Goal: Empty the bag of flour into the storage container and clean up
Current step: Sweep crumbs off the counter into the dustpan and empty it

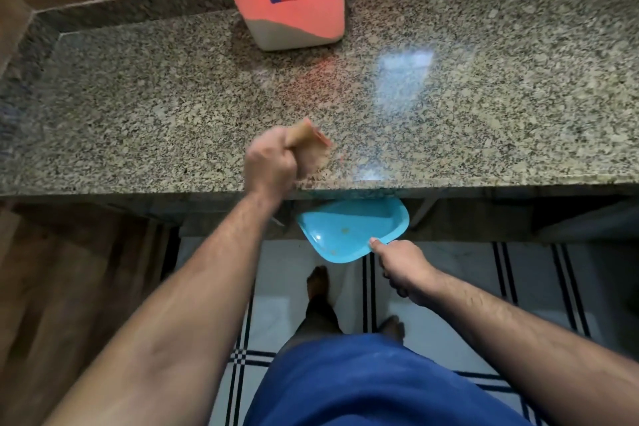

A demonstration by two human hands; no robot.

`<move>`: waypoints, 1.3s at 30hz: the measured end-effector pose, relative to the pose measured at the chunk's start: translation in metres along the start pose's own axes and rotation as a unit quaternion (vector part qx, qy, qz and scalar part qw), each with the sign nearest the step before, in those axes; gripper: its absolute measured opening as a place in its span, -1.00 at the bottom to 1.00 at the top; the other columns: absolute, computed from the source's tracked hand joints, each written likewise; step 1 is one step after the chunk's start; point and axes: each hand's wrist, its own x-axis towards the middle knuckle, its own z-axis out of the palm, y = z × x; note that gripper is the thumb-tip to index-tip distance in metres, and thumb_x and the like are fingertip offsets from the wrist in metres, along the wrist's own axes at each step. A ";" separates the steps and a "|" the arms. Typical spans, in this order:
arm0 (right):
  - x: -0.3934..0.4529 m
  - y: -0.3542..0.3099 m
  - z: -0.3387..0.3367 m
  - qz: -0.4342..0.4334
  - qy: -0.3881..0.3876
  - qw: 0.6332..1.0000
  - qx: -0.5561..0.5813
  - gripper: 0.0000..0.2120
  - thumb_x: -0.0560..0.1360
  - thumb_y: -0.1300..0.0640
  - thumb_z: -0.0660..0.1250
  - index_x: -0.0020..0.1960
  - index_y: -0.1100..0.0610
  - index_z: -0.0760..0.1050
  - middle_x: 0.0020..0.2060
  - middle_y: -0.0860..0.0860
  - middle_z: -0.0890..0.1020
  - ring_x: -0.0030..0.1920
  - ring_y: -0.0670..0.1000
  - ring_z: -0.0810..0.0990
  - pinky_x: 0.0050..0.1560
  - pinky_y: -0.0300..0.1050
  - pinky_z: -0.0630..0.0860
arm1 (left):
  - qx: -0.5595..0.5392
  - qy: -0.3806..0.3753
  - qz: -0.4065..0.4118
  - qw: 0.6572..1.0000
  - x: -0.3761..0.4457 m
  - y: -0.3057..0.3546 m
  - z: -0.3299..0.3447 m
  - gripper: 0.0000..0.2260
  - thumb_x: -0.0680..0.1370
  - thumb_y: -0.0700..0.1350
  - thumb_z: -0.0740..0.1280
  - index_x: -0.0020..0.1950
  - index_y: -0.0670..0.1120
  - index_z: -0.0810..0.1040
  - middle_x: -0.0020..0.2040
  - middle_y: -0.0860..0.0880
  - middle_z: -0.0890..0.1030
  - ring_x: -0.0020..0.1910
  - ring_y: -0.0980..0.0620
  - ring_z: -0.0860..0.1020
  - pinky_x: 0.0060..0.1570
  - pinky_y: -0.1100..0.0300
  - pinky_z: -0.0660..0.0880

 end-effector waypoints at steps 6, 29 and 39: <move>0.001 0.005 0.007 -0.002 0.015 1.000 0.014 -0.62 0.65 -0.23 0.30 -0.09 0.08 0.50 -0.44 0.02 0.44 -0.55 0.01 0.28 -0.50 -0.21 0.20 | 0.020 -0.067 -0.069 0.995 0.001 -0.046 0.046 -0.74 0.66 -0.05 0.18 0.09 0.08 0.67 0.14 0.12 0.56 0.02 0.22 0.54 0.03 0.21 0.68; -0.028 0.005 0.256 -0.058 -0.009 0.991 -0.120 -0.57 0.69 -0.17 0.31 -0.01 0.22 0.57 -0.44 0.05 0.45 -0.58 -0.01 0.33 -0.52 -0.22 0.25 | -0.402 -0.076 -0.379 0.830 -0.208 -0.225 -0.153 -0.84 0.57 -0.05 0.32 0.01 -0.04 0.67 -0.05 -0.01 0.75 -0.04 0.01 0.68 -0.07 0.09 0.61; -0.055 -0.031 0.510 -0.099 -0.161 0.930 -0.314 -0.59 0.69 -0.23 0.31 -0.07 0.11 0.51 -0.48 0.03 0.43 -0.62 -0.02 0.30 -0.52 -0.29 0.23 | -0.534 0.224 -0.542 0.610 -0.349 -0.423 -0.255 -0.80 0.68 -0.16 0.33 0.23 -0.14 0.70 0.07 -0.09 0.78 -0.06 0.05 0.74 -0.11 0.24 0.63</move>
